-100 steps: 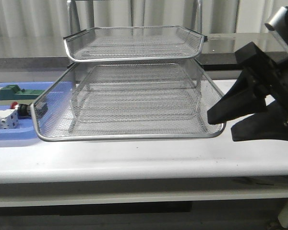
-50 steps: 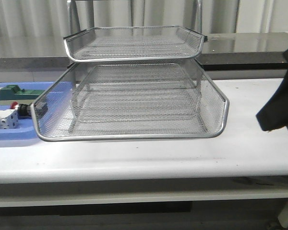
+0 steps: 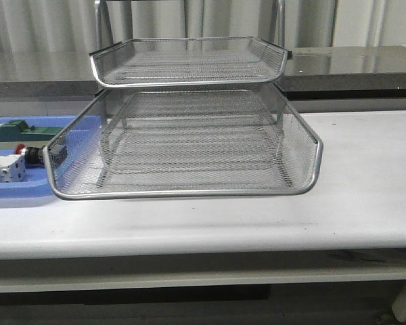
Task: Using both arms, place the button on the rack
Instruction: 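Release the tray and withdraw the right gripper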
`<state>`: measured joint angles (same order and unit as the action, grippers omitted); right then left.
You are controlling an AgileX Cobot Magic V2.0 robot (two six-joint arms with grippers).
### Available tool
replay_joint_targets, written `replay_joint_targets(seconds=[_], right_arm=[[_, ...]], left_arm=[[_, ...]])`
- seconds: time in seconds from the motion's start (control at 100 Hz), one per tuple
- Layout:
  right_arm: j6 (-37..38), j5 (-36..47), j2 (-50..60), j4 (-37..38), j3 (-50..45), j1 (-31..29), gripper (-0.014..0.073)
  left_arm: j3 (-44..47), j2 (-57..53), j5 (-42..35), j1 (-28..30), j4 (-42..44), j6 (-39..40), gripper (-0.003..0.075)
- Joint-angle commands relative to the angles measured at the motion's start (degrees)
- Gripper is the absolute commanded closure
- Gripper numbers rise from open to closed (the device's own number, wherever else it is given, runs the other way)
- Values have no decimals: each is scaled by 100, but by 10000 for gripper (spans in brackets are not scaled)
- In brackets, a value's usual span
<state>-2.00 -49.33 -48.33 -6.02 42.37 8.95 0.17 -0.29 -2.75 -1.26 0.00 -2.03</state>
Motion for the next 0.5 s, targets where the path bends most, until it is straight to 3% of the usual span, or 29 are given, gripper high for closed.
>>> replay_joint_targets(seconds=[0.0,0.24,0.49], right_arm=[[381,-30,331,556,242,-11,179],[953,-369,1149,1031,242,-11,179],[961,-427,1381,1113,242,-11,190]], left_arm=[[192,-182,-455,-3,-46,54,741],[192,-182,-455,-3,-46,54,741],[192,-182,-455,-3,-46,54,741]])
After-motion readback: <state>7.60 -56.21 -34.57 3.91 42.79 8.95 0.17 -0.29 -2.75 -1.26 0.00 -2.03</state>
